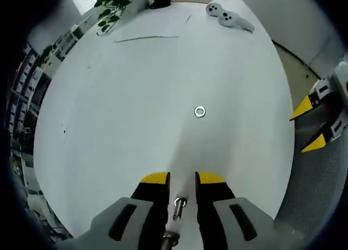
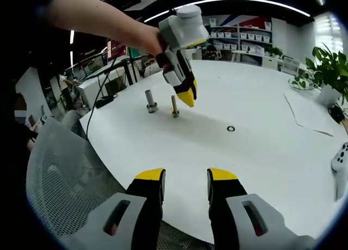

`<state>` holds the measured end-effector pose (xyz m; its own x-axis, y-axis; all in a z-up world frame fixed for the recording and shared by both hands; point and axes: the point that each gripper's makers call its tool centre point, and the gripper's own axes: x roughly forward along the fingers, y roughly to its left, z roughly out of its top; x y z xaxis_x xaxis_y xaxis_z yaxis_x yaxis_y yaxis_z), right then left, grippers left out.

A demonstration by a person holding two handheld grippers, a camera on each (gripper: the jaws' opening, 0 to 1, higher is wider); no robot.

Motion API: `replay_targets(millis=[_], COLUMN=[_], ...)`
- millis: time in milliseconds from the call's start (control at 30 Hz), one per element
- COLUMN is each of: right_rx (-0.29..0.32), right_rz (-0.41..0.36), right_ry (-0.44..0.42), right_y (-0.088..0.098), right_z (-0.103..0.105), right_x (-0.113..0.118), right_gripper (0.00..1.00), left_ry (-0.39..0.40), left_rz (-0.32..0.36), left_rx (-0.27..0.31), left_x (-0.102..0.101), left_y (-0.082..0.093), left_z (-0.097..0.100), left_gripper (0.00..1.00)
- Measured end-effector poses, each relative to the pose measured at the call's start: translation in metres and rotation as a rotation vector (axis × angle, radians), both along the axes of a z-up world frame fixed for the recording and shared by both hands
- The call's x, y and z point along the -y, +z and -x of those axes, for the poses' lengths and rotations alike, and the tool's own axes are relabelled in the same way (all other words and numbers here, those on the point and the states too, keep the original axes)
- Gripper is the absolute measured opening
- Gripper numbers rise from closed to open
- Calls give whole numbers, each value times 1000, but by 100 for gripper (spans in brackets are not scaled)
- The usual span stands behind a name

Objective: Place the washer onto the threaded stud by aligning its center hole with the stud, sliding it down to the base, and recovering from edge contact or off-axis alignment until the washer reaches the visible bottom stop.

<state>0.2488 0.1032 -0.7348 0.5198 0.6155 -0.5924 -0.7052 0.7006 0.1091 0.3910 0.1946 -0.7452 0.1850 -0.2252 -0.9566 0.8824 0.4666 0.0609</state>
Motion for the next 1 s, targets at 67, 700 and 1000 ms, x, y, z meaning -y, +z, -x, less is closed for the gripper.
replay_targets(millis=[67, 700, 1000], right_rx=[-2, -11, -14], right_rz=[2, 6, 10], right_ry=[-1, 4, 5], right_y=[0, -2, -4], right_z=[0, 1, 1], right_x=[0, 0, 0], right_gripper=[34, 34, 34], left_ry=[-8, -1, -8], left_rz=[0, 38, 16], left_rx=[-1, -34, -35], left_x=[8, 72, 80], left_y=[0, -31, -45], left_z=[-1, -10, -18], left_gripper=[18, 21, 20])
